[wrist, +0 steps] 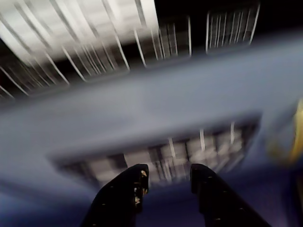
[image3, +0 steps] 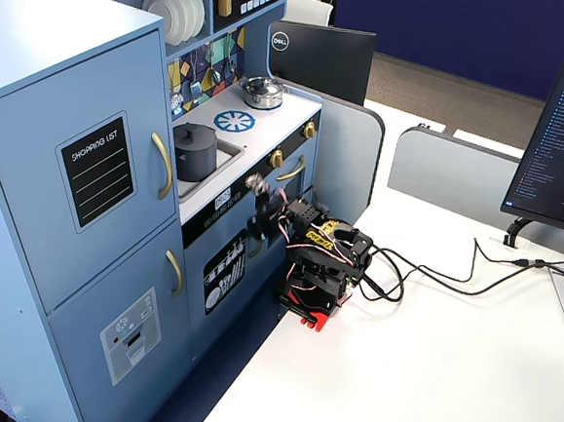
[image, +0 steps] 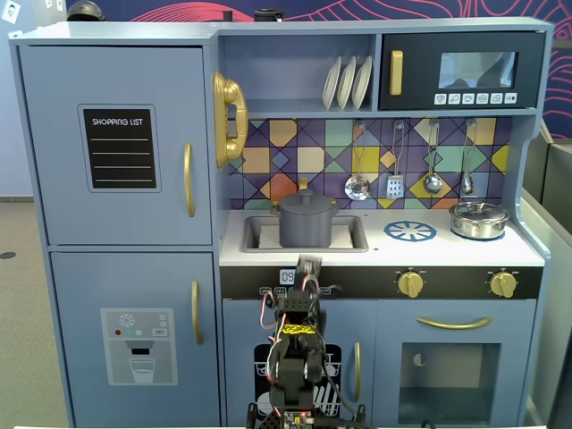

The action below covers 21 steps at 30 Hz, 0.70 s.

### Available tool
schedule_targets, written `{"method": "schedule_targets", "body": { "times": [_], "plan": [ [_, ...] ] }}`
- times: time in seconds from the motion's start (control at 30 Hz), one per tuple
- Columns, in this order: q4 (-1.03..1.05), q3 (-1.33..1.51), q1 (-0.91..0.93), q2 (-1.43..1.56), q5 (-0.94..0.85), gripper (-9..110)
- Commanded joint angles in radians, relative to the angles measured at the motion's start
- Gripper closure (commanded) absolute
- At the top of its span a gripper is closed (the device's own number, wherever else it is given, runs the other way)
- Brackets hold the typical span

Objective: Pick up the lid from the counter and put it on the gray recipient

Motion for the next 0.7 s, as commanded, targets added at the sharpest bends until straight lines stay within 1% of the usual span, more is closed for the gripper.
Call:
{"method": "schedule_targets", "body": {
  "times": [0.0,0.03,0.1,0.2,0.27,0.3,0.33,0.37,0.67],
  "plan": [
    [0.049,0.026,-0.049,-0.015,0.031,102],
    [0.112,0.028,-0.052,-0.006,0.021,102],
    [0.258,0.028,-0.055,0.014,-0.055,102],
    [0.471,0.028,-0.048,0.055,-0.086,102],
    [0.635,0.028,-0.034,0.098,-0.146,101],
    [0.692,0.028,-0.032,0.123,-0.129,101],
    [0.703,0.028,-0.031,0.123,-0.057,100],
    [0.699,0.028,-0.026,0.123,-0.028,99],
    [0.701,0.028,-0.015,0.123,-0.038,96]
  ]
}}
